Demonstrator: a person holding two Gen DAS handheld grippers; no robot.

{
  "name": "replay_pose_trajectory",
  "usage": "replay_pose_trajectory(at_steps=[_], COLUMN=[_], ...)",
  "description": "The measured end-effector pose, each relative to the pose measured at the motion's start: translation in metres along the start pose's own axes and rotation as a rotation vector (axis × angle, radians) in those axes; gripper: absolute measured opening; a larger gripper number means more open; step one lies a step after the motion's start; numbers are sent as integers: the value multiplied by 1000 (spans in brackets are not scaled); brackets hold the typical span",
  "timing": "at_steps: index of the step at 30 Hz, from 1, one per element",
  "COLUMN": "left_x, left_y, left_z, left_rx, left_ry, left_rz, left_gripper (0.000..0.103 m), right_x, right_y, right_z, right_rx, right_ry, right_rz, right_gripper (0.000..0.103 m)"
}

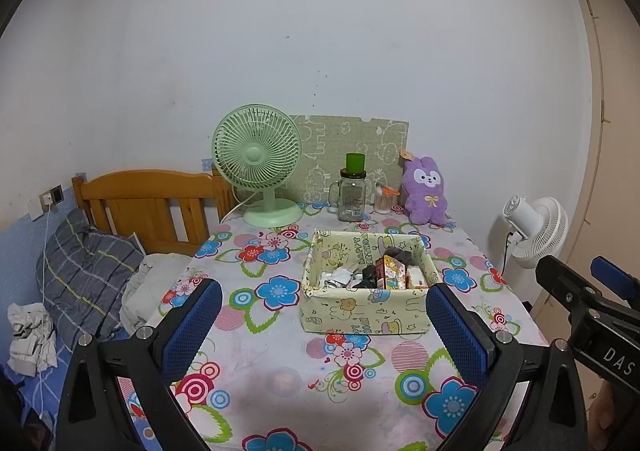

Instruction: Organize soft objects

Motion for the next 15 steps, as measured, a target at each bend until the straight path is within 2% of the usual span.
replay_pose_trajectory(at_steps=[15], left_x=[0], left_y=[0], left_z=[0], left_rx=[1], left_ry=[-1], left_rz=[-1], left_gripper=[103], right_x=[-1], right_y=[-3], right_z=[2], right_rx=[1], right_ry=[-8], right_rz=[-8], right_gripper=[97])
Point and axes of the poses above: each gripper's, at about its wrist camera, not at the fingertips, and y roughly against the way its jaws point, z to its right, x to its top, the point moved 8 cm from there along -y, roughly the way its jaws point, and after that the axes turned 2 degrees about x, right-handed, at the moved point
